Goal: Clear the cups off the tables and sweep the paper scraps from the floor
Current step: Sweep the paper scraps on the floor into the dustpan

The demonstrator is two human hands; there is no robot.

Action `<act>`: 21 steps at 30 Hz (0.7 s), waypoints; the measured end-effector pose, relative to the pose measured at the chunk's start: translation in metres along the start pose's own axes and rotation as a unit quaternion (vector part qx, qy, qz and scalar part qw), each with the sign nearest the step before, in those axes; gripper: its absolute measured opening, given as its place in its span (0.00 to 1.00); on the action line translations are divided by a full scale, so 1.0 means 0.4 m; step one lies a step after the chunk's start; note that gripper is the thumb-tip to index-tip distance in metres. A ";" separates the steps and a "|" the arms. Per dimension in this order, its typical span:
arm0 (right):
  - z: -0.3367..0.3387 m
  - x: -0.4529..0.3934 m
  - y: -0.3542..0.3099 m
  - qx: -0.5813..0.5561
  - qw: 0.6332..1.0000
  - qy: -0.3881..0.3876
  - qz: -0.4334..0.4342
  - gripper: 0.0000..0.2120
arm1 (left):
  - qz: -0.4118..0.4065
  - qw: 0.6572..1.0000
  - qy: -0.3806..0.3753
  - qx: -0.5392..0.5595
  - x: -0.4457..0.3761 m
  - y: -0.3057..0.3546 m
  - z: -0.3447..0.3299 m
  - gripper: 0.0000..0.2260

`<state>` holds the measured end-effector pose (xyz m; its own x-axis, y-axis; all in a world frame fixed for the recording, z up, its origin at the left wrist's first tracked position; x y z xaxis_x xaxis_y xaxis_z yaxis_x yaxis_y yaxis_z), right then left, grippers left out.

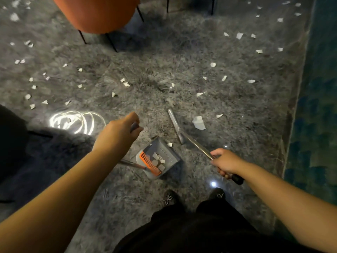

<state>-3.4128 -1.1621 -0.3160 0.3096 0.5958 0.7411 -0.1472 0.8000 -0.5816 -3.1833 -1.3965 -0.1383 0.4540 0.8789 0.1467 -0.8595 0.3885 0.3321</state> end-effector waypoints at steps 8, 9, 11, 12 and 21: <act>-0.123 -0.090 -0.076 0.091 0.994 -0.051 -0.018 0.19 | 0.032 0.999 0.019 -0.004 0.017 -0.177 0.004 0.10; -0.137 -0.097 -0.083 0.096 0.994 -0.055 -0.020 0.19 | 0.039 0.999 0.016 -0.005 0.009 -0.188 0.001 0.10; -0.165 -0.107 -0.101 0.100 0.992 -0.071 -0.020 0.21 | 0.055 0.998 0.010 -0.006 -0.010 -0.207 -0.005 0.10; -0.178 -0.110 -0.109 0.099 0.992 -0.081 -0.020 0.21 | 0.061 0.998 0.011 -0.003 -0.018 -0.215 -0.006 0.10; -0.198 -0.092 -0.130 -0.038 0.987 -0.132 -0.079 0.21 | 0.063 0.998 0.023 0.001 -0.050 -0.211 -0.007 0.10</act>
<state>-3.3421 -1.2312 -0.3397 0.0656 0.4690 0.8808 -0.0427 0.8832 -0.4671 -3.1206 -1.4462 -0.1719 0.3316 0.9323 0.1444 -0.9084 0.2742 0.3156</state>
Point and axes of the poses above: each hand's wrist, its own x-axis away from the middle knuckle, its own z-axis out of the back of the hand, y = z × x, the point moved 10 cm from there along -x, towards the middle knuckle, and after that the axes turned 8 degrees about z, right-handed, at the moved point
